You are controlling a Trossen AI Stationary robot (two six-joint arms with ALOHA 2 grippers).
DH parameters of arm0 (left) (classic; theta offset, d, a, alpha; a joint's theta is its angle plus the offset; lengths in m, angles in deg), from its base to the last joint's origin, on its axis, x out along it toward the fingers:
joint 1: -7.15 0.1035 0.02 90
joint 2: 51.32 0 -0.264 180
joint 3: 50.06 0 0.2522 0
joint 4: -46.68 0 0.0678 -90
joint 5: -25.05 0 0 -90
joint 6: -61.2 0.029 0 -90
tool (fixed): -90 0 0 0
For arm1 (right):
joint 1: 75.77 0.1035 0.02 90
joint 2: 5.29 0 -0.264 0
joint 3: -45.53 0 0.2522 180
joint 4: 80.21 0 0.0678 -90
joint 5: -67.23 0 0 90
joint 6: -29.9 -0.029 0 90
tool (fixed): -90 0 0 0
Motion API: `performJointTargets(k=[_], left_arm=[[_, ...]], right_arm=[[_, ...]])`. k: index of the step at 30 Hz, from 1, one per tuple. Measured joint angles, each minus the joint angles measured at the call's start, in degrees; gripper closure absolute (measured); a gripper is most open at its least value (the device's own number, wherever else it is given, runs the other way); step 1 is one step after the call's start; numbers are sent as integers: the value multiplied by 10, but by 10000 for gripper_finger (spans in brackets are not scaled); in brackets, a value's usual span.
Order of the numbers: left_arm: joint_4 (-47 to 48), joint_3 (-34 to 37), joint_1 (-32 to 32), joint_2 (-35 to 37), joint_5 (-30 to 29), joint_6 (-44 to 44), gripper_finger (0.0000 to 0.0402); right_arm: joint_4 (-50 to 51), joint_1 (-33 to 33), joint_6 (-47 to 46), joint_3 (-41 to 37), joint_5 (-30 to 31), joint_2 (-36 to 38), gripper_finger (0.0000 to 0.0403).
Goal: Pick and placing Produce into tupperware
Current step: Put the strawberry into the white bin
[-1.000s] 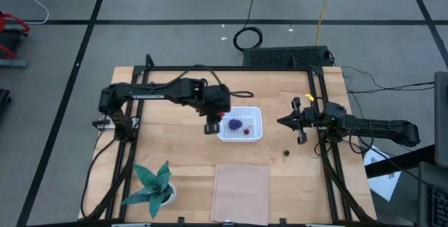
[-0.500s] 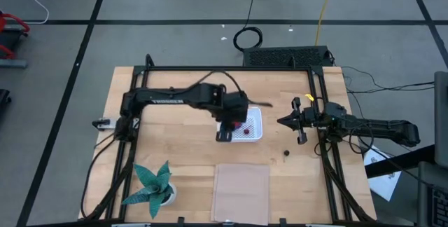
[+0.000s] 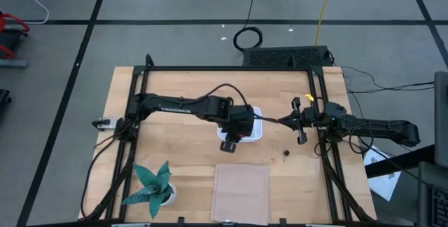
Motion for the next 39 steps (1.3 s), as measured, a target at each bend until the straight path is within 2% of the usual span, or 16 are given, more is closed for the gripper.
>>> performJointTargets(k=[6,11,16,21,26,39], left_arm=[[-45,68,7,-1,0,94,273],[-58,85,25,-1,18,155,273],[-100,85,53,-1,44,142,273],[-99,85,85,-12,53,130,273],[-101,87,103,-28,89,131,273],[-87,86,117,-60,91,120,273]], right_arm=[[0,0,0,0,0,0,403],[0,0,0,0,0,0,403],[0,0,1,0,0,0,403],[0,0,1,0,0,0,403],[0,0,2,0,0,-1,403],[0,0,2,0,0,-7,403]])
